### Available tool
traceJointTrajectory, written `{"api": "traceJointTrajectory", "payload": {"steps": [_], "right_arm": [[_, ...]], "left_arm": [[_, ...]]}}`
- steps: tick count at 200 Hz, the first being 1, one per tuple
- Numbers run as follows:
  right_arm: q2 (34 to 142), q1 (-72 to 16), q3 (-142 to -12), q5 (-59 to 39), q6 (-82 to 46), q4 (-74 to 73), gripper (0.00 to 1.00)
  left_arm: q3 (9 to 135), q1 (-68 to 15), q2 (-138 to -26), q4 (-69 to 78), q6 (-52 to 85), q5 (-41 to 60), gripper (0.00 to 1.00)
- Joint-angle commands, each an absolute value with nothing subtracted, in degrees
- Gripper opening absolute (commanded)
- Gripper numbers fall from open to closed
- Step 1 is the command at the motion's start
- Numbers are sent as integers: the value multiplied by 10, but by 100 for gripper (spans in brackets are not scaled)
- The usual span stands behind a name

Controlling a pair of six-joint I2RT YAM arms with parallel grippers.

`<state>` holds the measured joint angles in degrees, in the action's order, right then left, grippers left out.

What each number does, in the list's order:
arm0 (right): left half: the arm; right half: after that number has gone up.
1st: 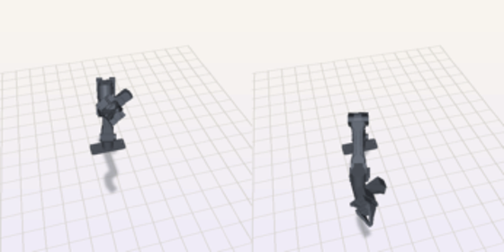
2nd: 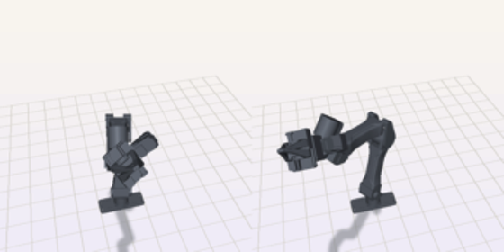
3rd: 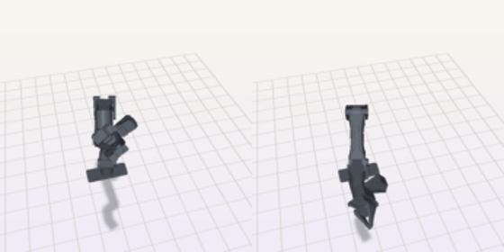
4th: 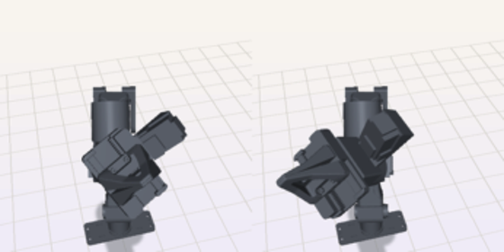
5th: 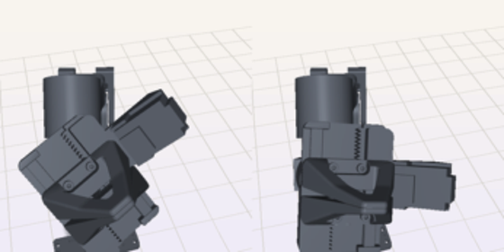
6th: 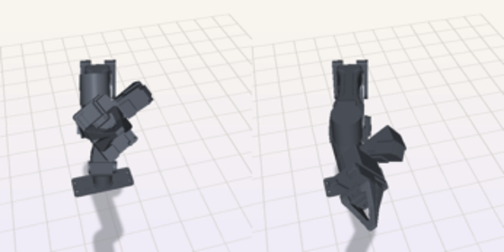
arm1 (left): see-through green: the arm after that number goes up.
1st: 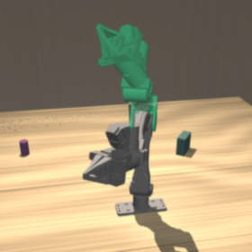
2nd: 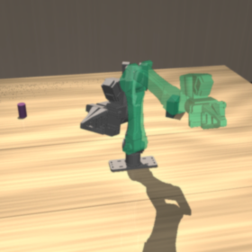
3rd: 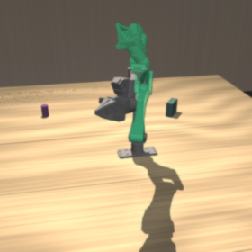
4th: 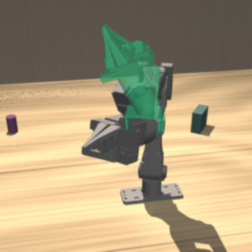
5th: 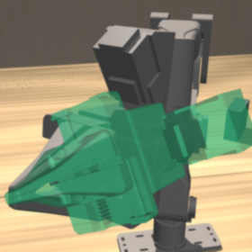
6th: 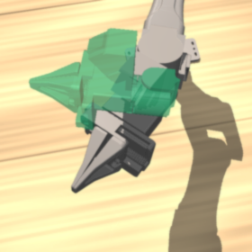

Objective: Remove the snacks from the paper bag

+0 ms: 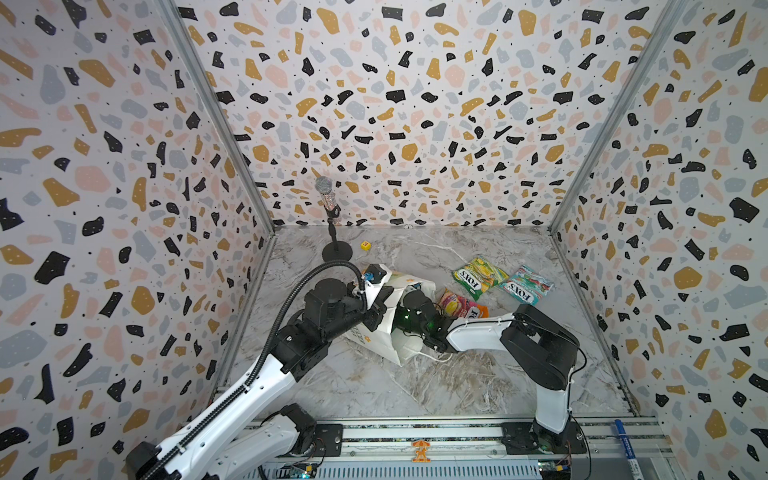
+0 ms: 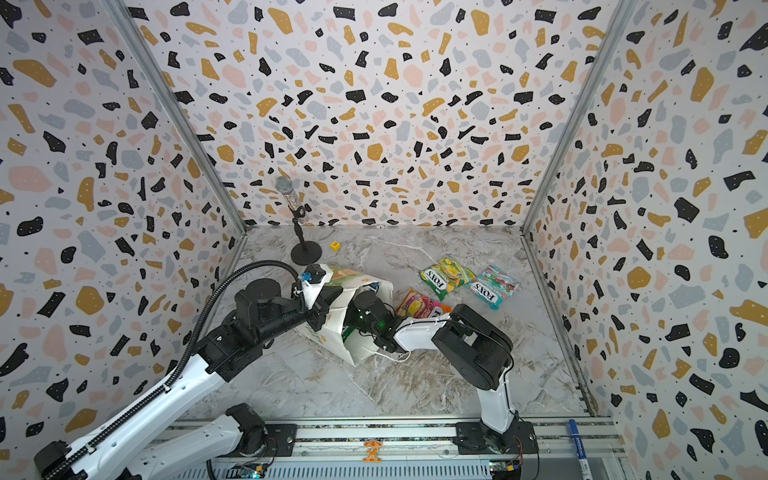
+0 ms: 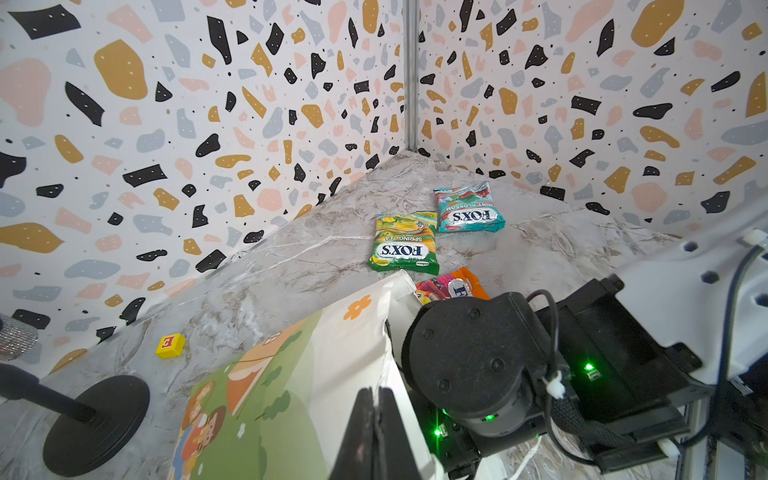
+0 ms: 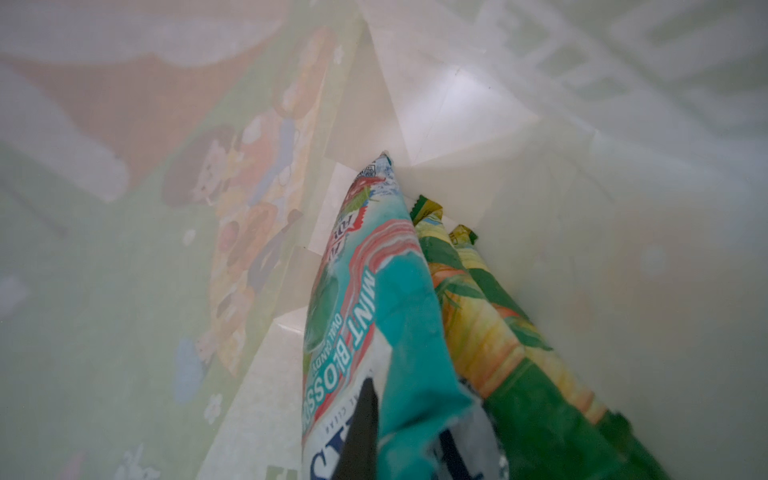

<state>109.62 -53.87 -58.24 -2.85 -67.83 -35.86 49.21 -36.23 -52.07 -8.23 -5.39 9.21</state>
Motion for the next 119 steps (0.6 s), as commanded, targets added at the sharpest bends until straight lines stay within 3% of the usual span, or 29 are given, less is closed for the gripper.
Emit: {"api": "traceJointTrajectory", "payload": {"steps": [1,51,119], "right_arm": [[1040,-541,-566,-12,-639,-340,0],[972,-554,-531,11,-576,-300,0],[863,-559,-482,13,-493,-241,0]], "left_arm": [[493,-363,-518,-69,-58,50,0],[494,-362,-518,-76,-54,-17,0],[491,-362,-510,-72,-57,-14,0]]}}
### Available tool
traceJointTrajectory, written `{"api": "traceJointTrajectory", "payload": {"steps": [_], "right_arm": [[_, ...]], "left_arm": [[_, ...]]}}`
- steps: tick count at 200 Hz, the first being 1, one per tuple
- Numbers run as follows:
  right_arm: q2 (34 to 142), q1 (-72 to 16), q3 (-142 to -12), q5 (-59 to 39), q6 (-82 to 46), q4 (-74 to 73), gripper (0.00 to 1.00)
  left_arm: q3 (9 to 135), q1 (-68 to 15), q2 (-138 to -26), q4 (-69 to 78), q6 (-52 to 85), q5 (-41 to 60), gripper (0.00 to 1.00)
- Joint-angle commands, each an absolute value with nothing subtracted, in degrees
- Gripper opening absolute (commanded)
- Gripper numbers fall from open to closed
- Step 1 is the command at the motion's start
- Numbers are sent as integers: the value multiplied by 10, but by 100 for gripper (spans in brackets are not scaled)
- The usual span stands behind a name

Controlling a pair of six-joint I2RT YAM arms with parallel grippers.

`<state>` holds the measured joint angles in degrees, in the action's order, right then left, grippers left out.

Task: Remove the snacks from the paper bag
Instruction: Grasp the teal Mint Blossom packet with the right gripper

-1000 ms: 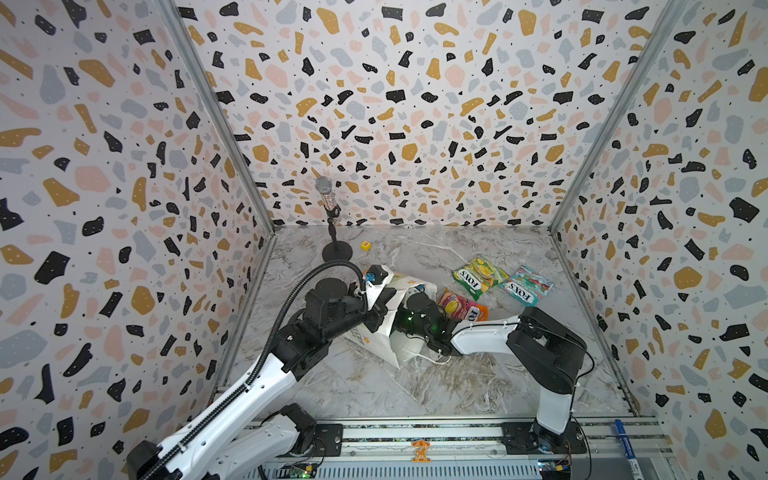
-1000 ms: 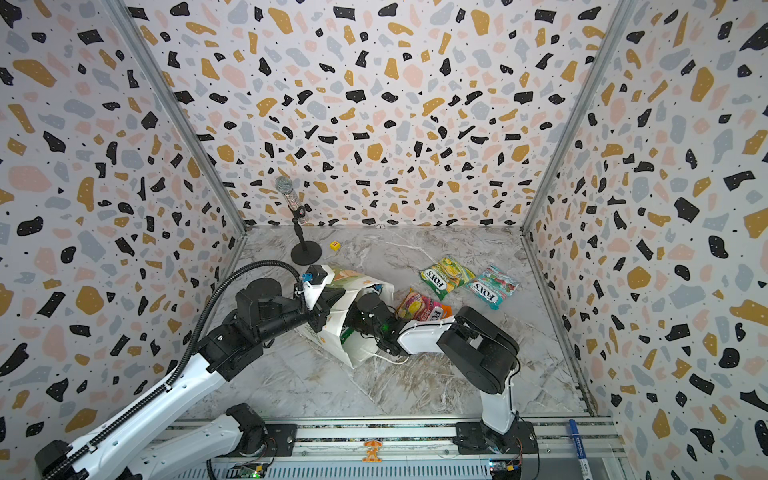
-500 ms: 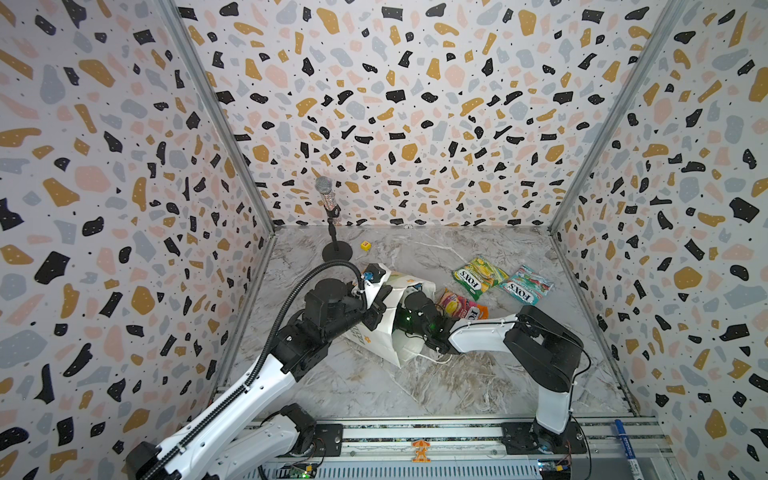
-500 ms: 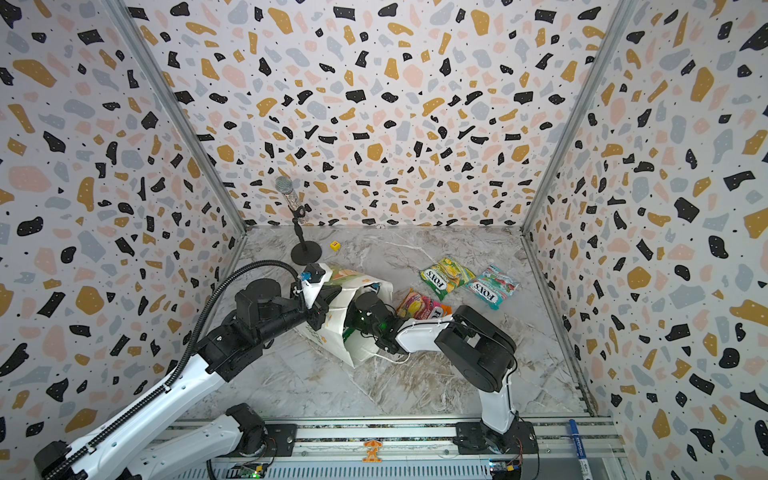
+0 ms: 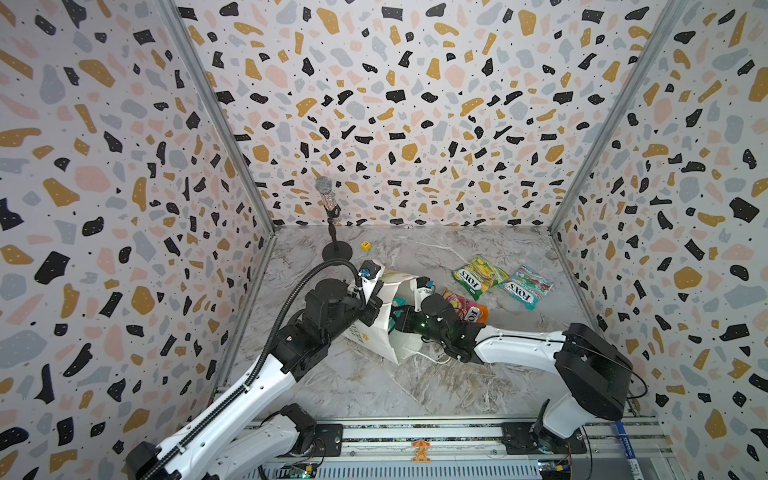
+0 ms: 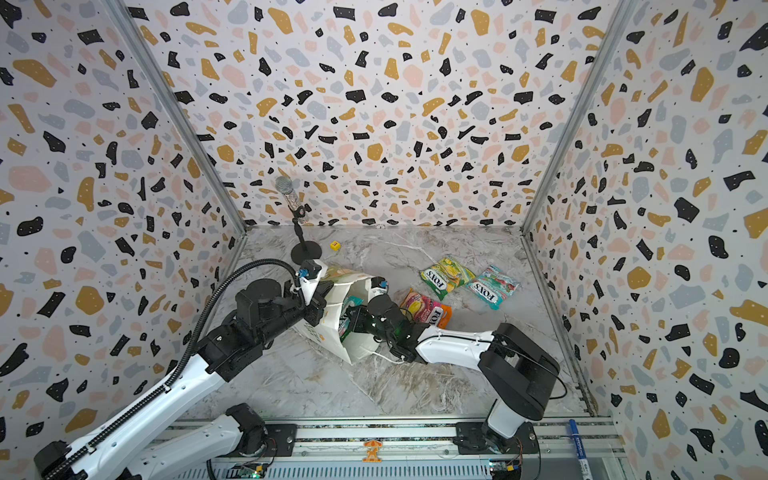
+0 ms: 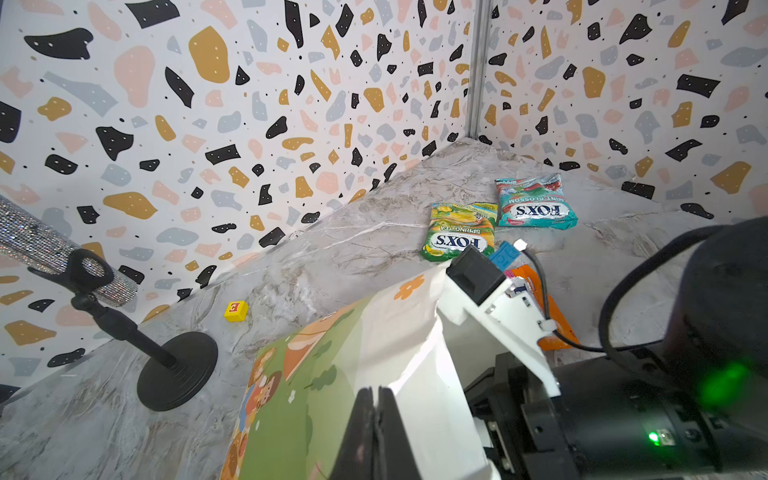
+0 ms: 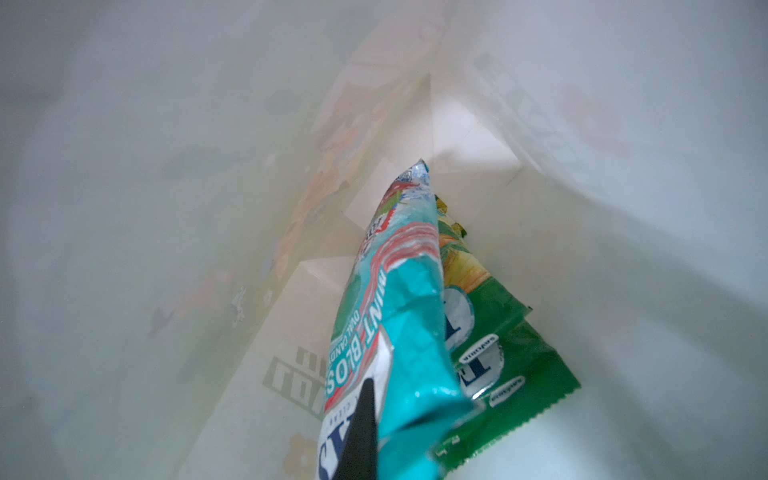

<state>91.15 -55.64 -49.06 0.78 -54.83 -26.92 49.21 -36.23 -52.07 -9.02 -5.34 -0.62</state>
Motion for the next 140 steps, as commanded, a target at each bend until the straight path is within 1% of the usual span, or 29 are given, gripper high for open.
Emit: {"api": "traceJointTrajectory", "payload": {"steps": [1,34,111,140], "right_arm": [[862,-559,-481,12,-492,-240,0],[813,-559,-472,-3,-435,-198,0],[670,-559,-460,-48,-310,-80,0],[598,-559,-449,-40,-272,-41,0]], "left_arm": [[491,-362,-510,-72,-57,-13,0],[487,-362,-504,-65,-61,17,0],[489,-362,-504,-68,-59,1,0],[489,-362,-504,-67,-57,-2,0]]}}
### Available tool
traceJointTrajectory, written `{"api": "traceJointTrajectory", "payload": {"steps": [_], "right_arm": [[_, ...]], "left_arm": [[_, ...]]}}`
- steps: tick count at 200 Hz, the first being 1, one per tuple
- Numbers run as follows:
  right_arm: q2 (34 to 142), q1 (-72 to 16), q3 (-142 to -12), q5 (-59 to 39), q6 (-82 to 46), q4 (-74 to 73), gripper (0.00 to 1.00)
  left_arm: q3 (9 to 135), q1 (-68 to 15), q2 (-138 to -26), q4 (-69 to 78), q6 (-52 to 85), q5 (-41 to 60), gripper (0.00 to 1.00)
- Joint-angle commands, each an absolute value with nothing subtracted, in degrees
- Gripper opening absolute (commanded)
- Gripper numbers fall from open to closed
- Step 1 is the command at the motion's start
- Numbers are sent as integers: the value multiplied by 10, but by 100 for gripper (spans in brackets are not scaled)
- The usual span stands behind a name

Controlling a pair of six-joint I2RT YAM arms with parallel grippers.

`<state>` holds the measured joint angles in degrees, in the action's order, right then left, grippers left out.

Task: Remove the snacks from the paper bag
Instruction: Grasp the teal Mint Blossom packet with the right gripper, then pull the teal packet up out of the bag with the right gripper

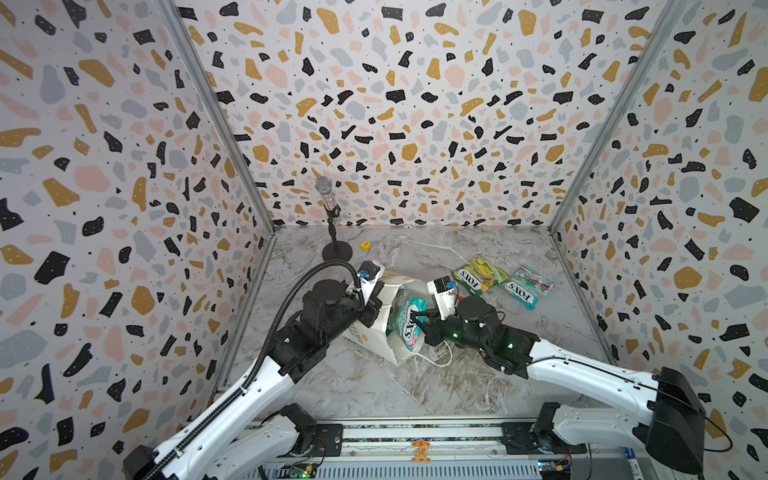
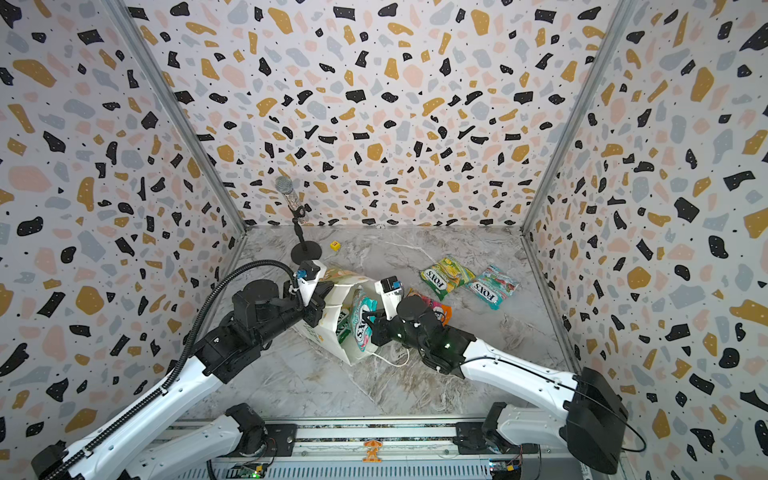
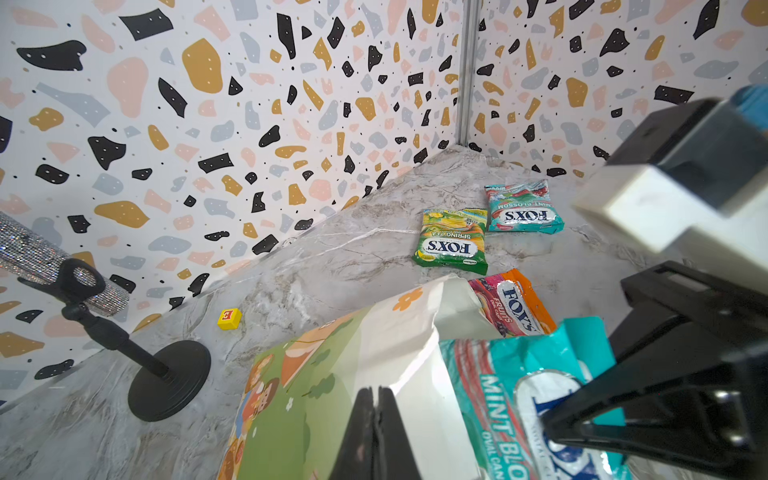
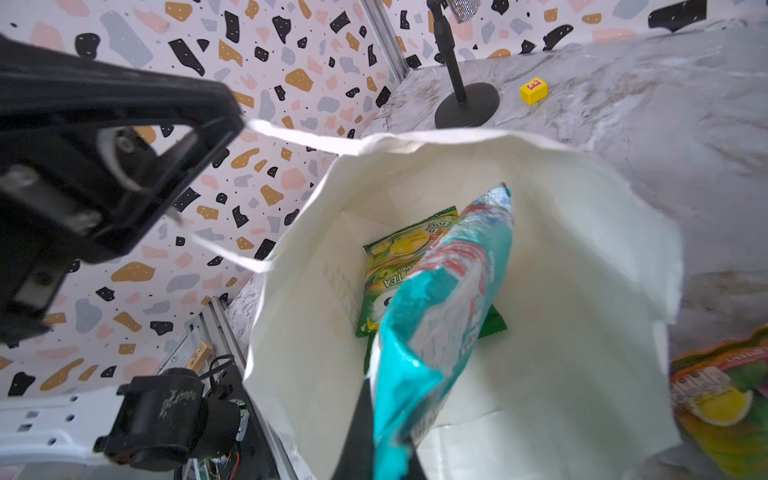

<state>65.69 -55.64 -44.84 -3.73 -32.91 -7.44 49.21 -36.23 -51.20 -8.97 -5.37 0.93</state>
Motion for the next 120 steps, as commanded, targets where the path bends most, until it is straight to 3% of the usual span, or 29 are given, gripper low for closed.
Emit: {"api": "traceJointTrajectory", "payload": {"steps": [1,80,120], "right_arm": [[595,-559,-449,-39,-271,-38,0],[450,-556,-472,32,-227,65,0],[405,-545,-489,116,-225,136,0]], "left_arm": [[489,-362,-503,-67,-57,-2,0],[490,-362,-506,-68,-58,4,0],[490,-362,-506,-68,-58,5,0]]}}
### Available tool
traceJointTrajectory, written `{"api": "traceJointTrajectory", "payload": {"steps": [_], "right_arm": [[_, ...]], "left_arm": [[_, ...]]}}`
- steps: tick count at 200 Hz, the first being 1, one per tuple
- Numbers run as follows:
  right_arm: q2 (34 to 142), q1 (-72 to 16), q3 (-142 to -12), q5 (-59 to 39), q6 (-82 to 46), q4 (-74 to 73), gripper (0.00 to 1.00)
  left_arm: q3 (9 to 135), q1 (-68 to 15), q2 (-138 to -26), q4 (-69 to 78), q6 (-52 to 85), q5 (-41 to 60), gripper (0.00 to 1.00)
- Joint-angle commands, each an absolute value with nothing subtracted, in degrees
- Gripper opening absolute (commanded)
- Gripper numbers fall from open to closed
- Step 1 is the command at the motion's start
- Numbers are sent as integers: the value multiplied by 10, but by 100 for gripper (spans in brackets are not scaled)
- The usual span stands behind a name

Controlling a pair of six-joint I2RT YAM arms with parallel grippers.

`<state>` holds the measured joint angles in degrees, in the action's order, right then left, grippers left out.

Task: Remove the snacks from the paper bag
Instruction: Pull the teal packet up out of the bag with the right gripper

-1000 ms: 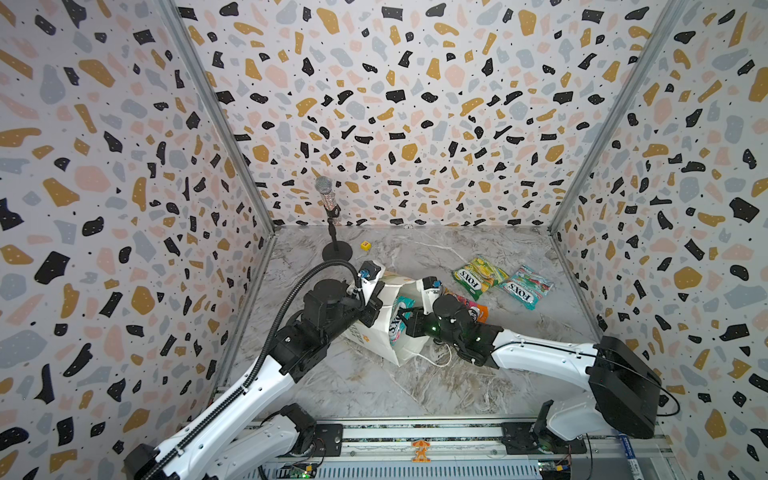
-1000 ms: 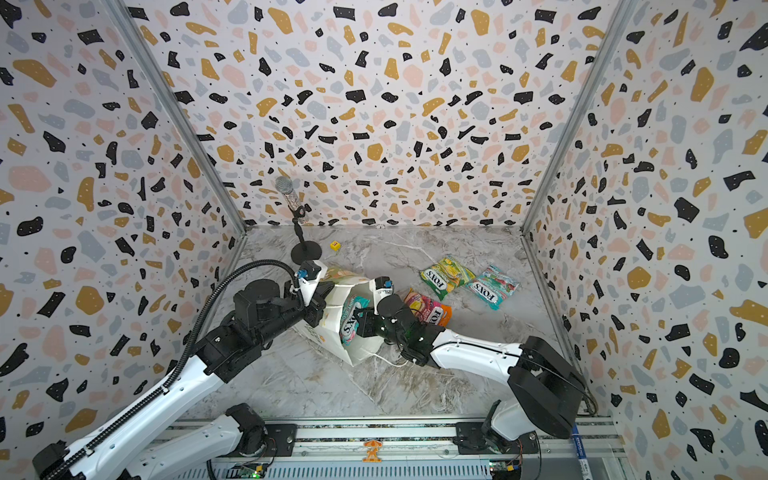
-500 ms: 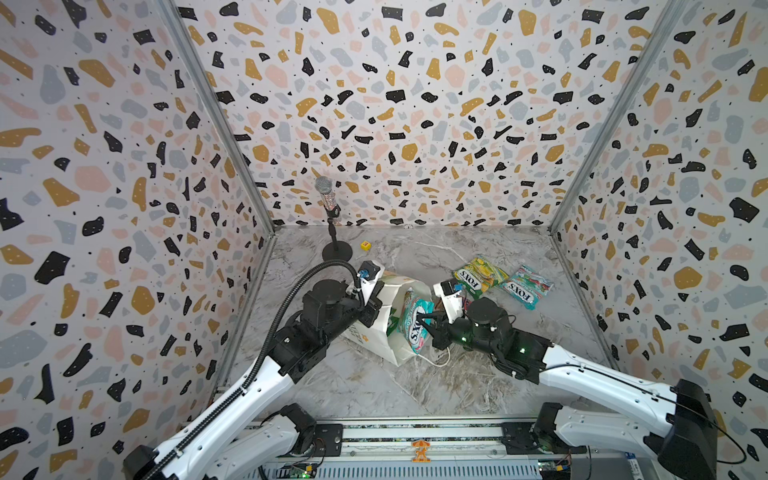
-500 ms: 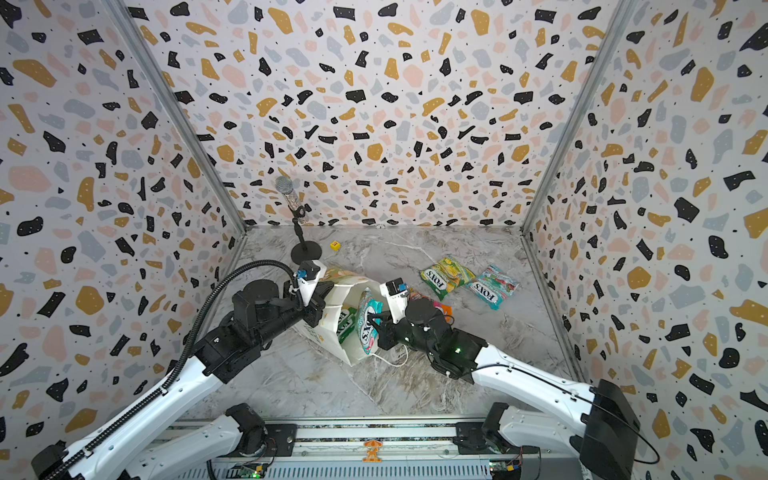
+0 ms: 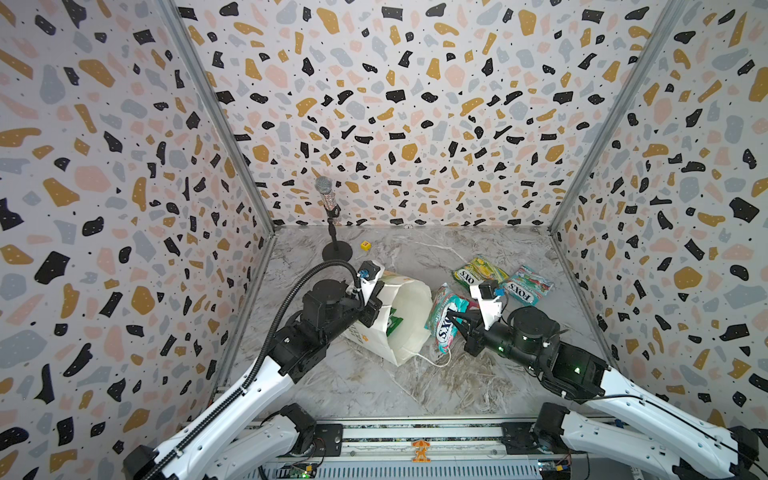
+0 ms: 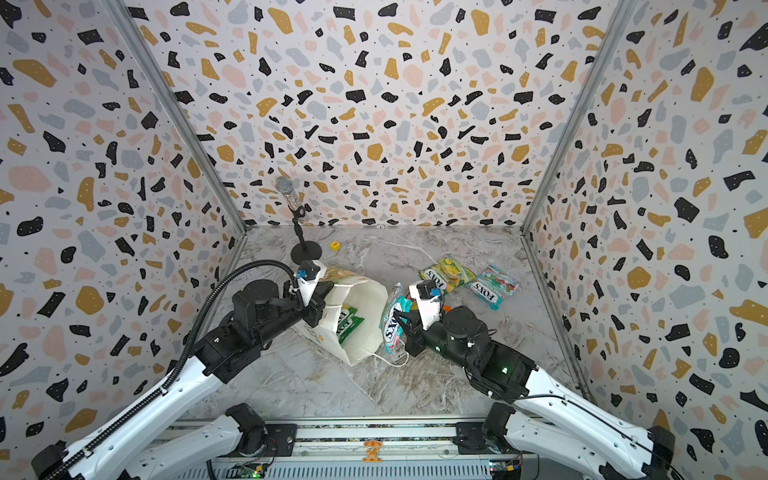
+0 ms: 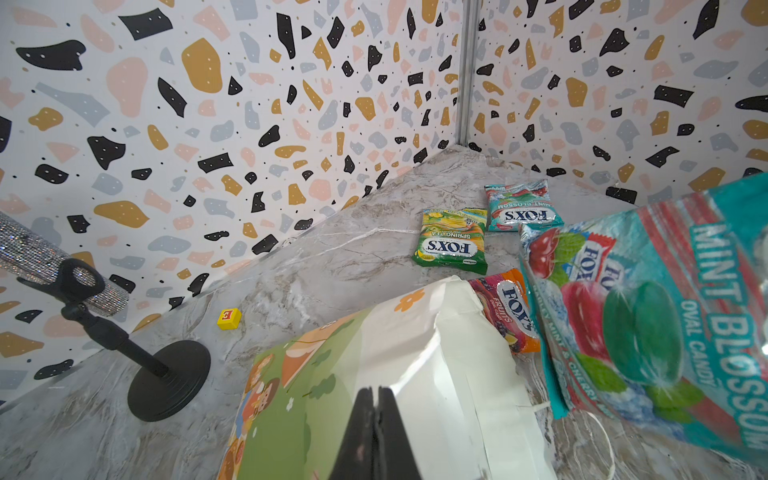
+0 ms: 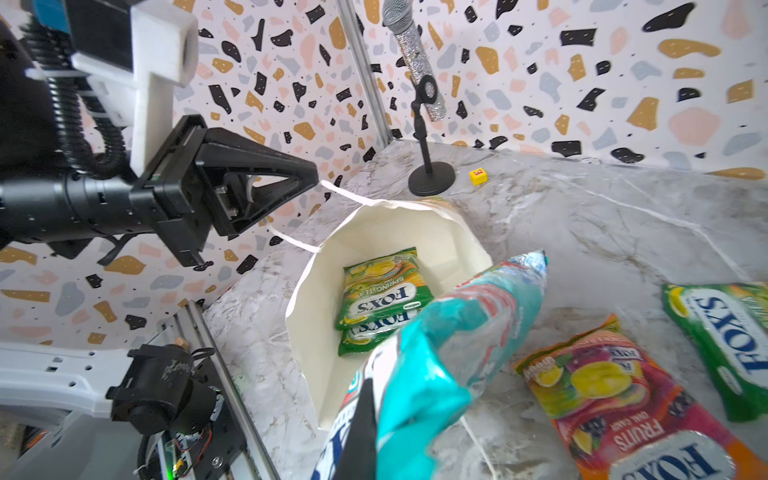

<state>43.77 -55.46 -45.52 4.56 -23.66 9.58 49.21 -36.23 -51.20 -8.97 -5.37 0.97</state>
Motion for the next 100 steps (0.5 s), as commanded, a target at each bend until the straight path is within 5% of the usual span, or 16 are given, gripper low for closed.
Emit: {"api": "traceJointTrajectory", "payload": {"steps": [1,57,100], "right_arm": [[404,-544,-489,119,-226,138,0],[384,-399,-484,120,-249,224,0],[417,-223,-461,17,-236,235,0]], "left_arm": [[490,-362,-507,-68,-58,5,0],[490,-363,-507,-69,-58,8,0],[490,-362,-506,-69,-58,9,0]]}}
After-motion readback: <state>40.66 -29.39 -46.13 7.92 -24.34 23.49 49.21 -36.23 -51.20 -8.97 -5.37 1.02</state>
